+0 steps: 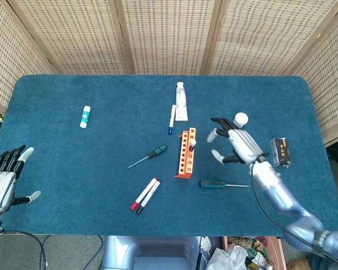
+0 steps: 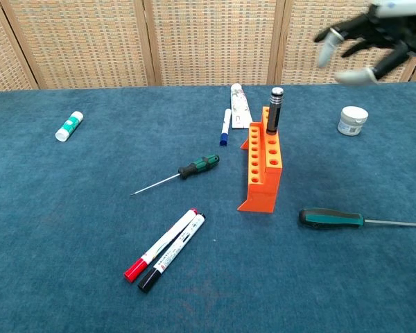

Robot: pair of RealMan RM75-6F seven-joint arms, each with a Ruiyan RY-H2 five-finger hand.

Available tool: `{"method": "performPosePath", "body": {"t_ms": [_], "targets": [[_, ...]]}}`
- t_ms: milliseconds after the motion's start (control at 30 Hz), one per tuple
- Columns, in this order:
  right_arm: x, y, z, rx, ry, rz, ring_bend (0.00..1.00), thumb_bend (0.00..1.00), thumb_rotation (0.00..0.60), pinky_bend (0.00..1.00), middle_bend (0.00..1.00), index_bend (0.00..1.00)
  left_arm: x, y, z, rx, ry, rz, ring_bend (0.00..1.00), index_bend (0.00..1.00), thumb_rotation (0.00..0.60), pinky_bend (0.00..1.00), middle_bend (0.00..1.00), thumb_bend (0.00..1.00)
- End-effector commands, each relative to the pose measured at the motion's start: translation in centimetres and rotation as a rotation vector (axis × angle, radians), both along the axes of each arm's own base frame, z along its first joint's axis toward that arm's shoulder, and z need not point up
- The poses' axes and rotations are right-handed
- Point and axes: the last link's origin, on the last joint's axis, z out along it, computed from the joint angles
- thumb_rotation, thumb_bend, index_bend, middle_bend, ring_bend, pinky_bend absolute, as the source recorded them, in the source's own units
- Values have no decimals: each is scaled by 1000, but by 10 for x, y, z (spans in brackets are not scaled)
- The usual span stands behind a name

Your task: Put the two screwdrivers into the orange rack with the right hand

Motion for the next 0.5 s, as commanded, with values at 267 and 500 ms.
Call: {"method": "performPosePath", "body": {"t_ms": [267, 500], "targets": [[-76, 52, -24, 35, 221, -70, 0, 160, 600, 75, 0, 387, 1, -4, 3, 4, -8, -13, 0, 0, 600, 0, 0, 0], [-86, 53, -57, 46, 303, -49, 0, 169, 600, 75, 0, 387, 0, -4, 4, 7, -11, -11, 0, 0, 600, 0, 0, 0]]}}
